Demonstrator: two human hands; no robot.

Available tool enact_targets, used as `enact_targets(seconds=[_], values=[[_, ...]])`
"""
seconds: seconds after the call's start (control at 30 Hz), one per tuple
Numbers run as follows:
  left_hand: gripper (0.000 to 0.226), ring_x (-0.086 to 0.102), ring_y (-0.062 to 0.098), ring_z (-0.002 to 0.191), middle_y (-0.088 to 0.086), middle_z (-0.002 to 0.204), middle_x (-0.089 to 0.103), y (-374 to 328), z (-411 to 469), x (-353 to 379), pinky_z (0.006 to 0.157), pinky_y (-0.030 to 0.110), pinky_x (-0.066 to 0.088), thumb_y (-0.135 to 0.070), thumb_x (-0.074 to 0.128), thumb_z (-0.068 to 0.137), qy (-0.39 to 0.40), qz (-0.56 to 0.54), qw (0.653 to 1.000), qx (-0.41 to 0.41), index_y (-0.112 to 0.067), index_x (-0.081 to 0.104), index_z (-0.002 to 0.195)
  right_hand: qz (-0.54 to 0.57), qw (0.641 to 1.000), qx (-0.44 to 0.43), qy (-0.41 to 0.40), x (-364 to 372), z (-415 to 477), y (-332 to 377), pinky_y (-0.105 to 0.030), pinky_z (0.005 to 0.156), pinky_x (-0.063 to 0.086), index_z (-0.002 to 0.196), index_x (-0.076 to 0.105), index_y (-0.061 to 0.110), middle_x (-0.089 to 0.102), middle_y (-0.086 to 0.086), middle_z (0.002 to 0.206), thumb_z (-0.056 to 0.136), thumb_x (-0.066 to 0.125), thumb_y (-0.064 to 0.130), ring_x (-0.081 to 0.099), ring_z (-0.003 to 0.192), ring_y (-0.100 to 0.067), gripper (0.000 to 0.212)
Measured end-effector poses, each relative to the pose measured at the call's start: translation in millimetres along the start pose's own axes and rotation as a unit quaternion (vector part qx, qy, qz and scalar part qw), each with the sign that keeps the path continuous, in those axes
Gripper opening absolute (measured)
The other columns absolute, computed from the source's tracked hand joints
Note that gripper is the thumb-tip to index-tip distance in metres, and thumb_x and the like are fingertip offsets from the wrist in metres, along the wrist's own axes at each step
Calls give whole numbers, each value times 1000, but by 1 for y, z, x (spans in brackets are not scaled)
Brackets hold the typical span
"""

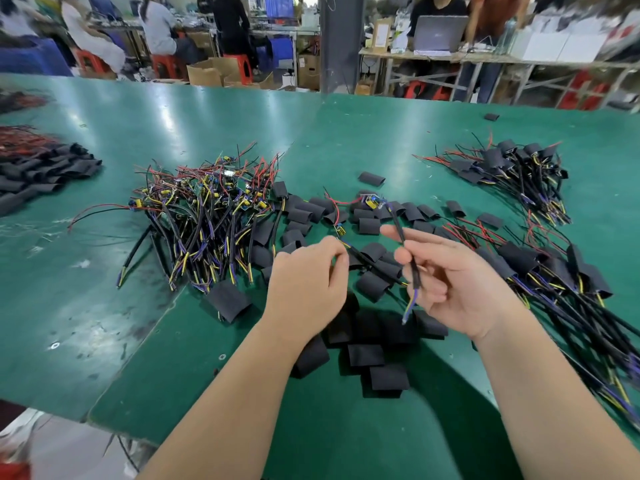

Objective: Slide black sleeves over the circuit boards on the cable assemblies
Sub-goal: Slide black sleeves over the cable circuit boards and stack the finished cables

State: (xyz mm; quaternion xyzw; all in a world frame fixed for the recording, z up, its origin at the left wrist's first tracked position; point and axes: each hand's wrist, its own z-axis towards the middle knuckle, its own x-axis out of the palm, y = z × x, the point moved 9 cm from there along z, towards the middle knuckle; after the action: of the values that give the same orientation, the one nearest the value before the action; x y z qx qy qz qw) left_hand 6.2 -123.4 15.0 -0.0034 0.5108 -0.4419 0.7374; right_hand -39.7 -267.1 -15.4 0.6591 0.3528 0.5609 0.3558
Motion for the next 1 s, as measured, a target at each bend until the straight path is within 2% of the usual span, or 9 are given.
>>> enact_targets(seconds=[0.17,0.3,0.4,0.47,0.6,0.67,0.77,0.87,1.0], values=[[38,54,27,98,1,99,61,-10,23,33,82,38,33,-42,36,97,56,115,991,31,-44,42,135,7,1000,-19,14,-2,-4,9,-13,37,16,106,71,8,50,3,61,75,51,11,21,31,-4,37],[42,48,30,109,8,112,57,2,35,77,93,43,24,-59,27,96,171,177,968,-53,-36,55,118,14,1000,-24,6,-5,-7,8,-12,34,19,111,66,5,50,3,60,75,49,9,23,31,-3,40],[36,58,31,99,6,97,67,8,45,69,87,41,26,-50,36,96,87,171,975,-113,-22,59,98,16,1000,-26,-3,-11,-10,8,-12,32,23,114,64,4,49,3,62,76,50,11,25,32,-3,41],[23,61,27,93,0,90,68,18,46,67,85,39,27,-41,49,90,84,135,973,-165,-22,63,90,21,999,-28,-7,-15,-11,9,-13,32,25,115,64,5,48,3,63,76,51,12,26,32,-3,42],[10,63,18,95,-8,95,69,36,44,50,91,35,42,-35,67,81,22,-108,959,-262,-28,65,88,46,998,-38,-3,-15,-11,12,-13,32,27,111,69,8,49,4,64,75,53,12,27,32,-3,39],[11,68,16,80,-6,85,71,33,46,35,77,32,51,-30,69,83,-24,-250,932,-260,-21,64,88,62,997,-47,-3,-15,-11,16,-14,32,26,111,69,8,50,4,64,77,52,12,25,34,-4,39],[10,66,12,50,-3,74,71,30,53,9,54,21,50,-19,65,89,-57,-372,889,-259,-21,57,94,89,994,-61,-3,-14,-12,21,-14,32,25,108,71,10,50,5,64,78,50,13,18,38,-6,37],[15,64,12,44,-3,74,70,45,60,-34,46,22,51,-17,59,93,-118,-384,880,-254,-28,50,91,111,991,-76,1,-13,-15,26,-14,33,21,108,71,10,49,6,63,79,49,13,16,40,-7,37],[7,68,15,52,-4,79,71,86,60,-87,59,32,55,-21,56,94,-164,-238,926,-241,-25,50,97,116,989,-88,7,-11,-18,29,-16,35,20,113,68,10,48,6,63,81,46,14,16,40,-7,39]])
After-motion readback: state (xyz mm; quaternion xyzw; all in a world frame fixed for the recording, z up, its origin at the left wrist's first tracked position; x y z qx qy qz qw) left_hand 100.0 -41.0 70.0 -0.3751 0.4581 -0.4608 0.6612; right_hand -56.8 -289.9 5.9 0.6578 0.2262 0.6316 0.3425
